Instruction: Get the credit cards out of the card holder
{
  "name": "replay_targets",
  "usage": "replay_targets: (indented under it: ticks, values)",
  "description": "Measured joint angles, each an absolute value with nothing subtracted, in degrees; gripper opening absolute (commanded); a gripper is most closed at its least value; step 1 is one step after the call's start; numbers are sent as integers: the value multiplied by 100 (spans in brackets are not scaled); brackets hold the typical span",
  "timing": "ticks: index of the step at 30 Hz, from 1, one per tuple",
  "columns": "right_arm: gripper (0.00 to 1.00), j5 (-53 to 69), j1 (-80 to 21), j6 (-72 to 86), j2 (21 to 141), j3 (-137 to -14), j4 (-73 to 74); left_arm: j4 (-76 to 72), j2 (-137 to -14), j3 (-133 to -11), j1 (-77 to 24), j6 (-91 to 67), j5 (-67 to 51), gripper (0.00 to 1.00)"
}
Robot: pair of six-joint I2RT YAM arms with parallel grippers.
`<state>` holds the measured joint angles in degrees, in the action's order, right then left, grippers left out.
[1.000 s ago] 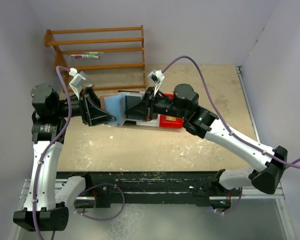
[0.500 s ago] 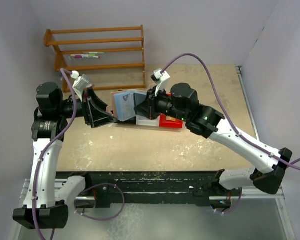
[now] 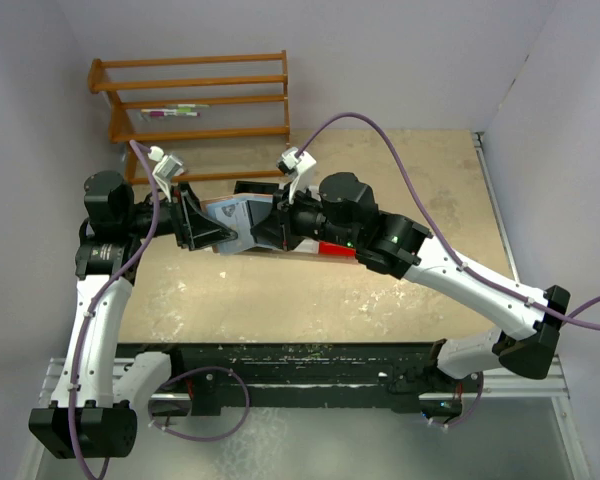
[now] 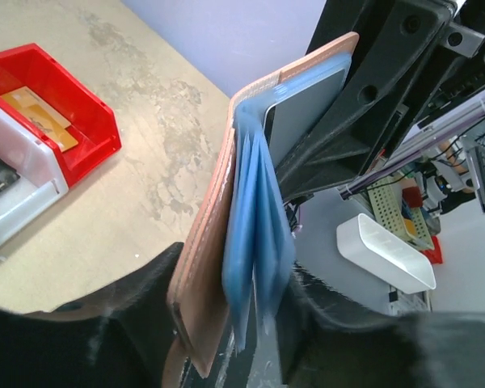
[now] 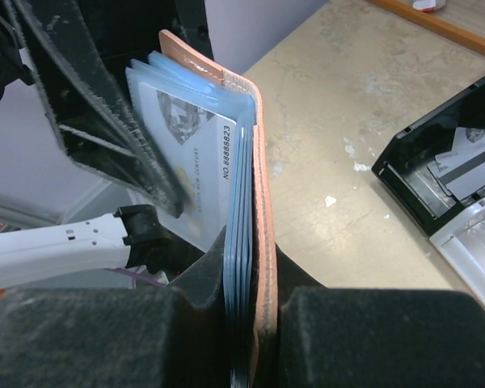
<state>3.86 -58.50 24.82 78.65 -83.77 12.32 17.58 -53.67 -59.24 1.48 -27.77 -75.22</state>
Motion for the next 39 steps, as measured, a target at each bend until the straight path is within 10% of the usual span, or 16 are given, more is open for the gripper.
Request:
replay_targets:
  ticks: [12, 22, 39]
  values:
    - [9, 1358, -5719, 2766, 7349, -7817, 764, 757, -5271, -5706, 106, -3701, -8333, 4]
    - [57, 3164, -4593, 3710, 7290, -7111, -344, 464, -5231, -5767, 113, -4219, -8368, 0]
    - [51, 1997, -4071, 3592, 6499, -7430, 78, 3820, -5983, -6993, 113, -1483, -5894, 0]
